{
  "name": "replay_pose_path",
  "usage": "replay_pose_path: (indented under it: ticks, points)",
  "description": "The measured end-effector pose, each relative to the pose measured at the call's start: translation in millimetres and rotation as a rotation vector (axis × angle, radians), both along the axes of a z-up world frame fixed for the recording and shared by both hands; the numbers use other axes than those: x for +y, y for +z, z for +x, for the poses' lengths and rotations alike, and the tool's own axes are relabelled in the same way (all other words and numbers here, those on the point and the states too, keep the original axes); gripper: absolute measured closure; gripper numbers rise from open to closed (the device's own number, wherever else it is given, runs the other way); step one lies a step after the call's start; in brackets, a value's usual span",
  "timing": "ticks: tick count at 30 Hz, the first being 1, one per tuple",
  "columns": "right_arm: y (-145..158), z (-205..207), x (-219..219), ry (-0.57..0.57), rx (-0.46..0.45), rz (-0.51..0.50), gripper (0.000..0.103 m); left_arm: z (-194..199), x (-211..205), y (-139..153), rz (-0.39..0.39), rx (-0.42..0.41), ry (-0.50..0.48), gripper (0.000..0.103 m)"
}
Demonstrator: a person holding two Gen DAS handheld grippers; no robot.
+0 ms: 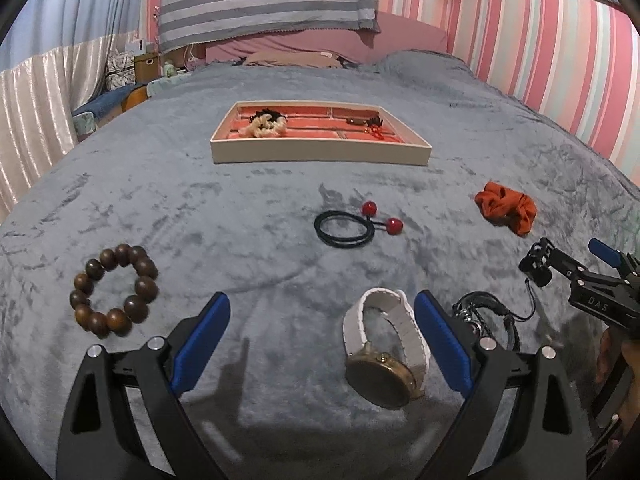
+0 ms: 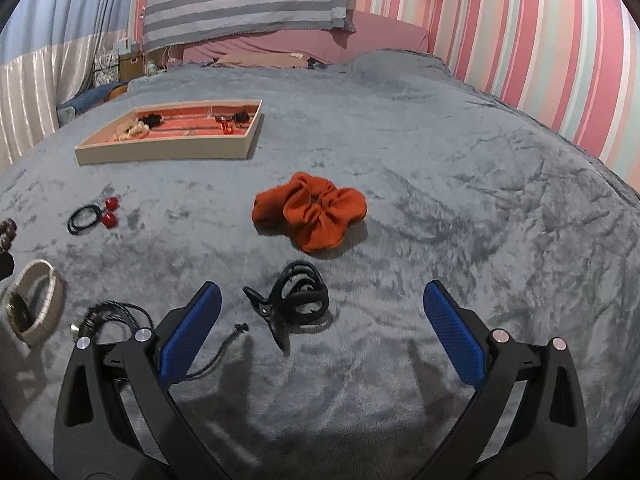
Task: Organize jewelry
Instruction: 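Withdraw both tools from the tray toward the watch and hair claw, then grasp the white-strap watch with the left tool while the right tool grasps the black hair claw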
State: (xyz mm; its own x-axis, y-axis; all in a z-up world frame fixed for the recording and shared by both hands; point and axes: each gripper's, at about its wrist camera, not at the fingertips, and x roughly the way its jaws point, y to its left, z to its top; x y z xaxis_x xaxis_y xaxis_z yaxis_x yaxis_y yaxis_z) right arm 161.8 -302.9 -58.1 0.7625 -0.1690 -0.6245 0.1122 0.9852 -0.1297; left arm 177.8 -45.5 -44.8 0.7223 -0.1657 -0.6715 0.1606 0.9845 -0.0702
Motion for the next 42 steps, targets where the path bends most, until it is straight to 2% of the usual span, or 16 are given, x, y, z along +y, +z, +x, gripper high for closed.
replay_pose_path:
  ticks: [5, 7, 11, 15, 21, 28, 30, 32, 36, 40, 42]
  points:
    - [-10, 9, -4, -0.002, 0.033, 0.017, 0.005, 6, -4, -10, 0.002, 0.022, -0.009, 0.015]
    - [-13, 13, -6, -0.007, 0.047, 0.026, 0.006, 8, -7, -15, 0.005, 0.04, -0.022, 0.023]
    - [-22, 21, -9, -0.008, 0.089, 0.047, 0.012, 14, -10, -26, 0.015, 0.078, -0.032, 0.03]
    - [-27, 27, -11, -0.002, 0.115, 0.069, 0.021, 19, -8, -31, -0.009, 0.1, -0.036, 0.031]
    - [-31, 34, -12, 0.009, 0.137, 0.091, 0.032, 24, -11, -35, 0.0, 0.112, -0.041, 0.031]
    - [-31, 36, -12, 0.02, 0.139, 0.107, 0.039, 33, -18, -39, 0.021, 0.138, -0.041, 0.04]
    - [-31, 37, -13, 0.025, 0.14, 0.121, 0.048, 33, -20, -39, 0.027, 0.141, -0.049, 0.045]
    - [-31, 39, -12, 0.034, 0.141, 0.132, 0.055, 33, -21, -39, 0.032, 0.142, -0.054, 0.055]
    - [-31, 39, -11, 0.037, 0.139, 0.138, 0.056, 29, -18, -38, 0.017, 0.142, -0.056, 0.067]
    - [-31, 39, -13, 0.034, 0.135, 0.15, 0.056, 27, -15, -37, 0.002, 0.147, -0.06, 0.085]
    - [-31, 39, -13, 0.032, 0.132, 0.15, 0.057, 24, -16, -36, 0.007, 0.142, -0.066, 0.087]
